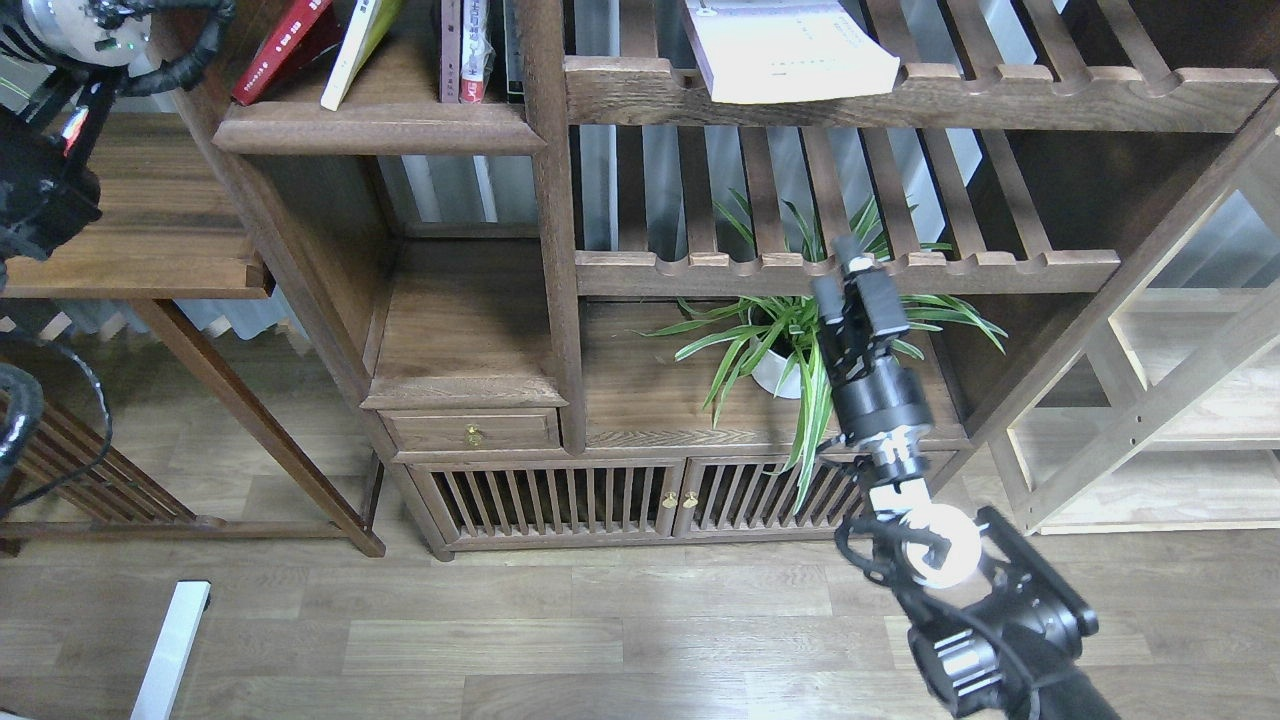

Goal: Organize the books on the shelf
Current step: 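Push the red book onto the upper shelf with the left gripper, then lower the left arm and raise the right gripper toward the white book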

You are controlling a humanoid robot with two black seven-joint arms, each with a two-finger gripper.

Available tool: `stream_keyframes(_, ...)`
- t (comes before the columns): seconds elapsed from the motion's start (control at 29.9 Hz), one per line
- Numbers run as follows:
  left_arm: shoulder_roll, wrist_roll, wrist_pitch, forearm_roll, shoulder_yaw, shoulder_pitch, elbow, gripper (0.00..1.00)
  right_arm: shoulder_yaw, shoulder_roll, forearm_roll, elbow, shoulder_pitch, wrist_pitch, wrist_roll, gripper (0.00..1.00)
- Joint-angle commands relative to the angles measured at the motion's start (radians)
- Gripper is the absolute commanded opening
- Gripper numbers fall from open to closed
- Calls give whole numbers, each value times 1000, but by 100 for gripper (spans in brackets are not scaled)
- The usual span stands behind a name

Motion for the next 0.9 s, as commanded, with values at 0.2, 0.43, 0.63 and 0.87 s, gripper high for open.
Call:
stream_keyframes(0.2,19,-96,-203,-91,-40,0,-66,98,65,-1,9,17,-1,0,2,83)
stream_keyframes(0.43,91,-113,-429,-93,-80,5,-120,99,64,-23,10,108,-7,0,-1,83)
stream_keyframes(0.63,125,-112,-478,-175,-88,29,-123,99,62,-40,12,164,-25,0,-1,83)
stream_keyframes(0.87,127,-116,-478,-275,-92,113,-212,99,51,-46,12,191,-16,0,-4,81)
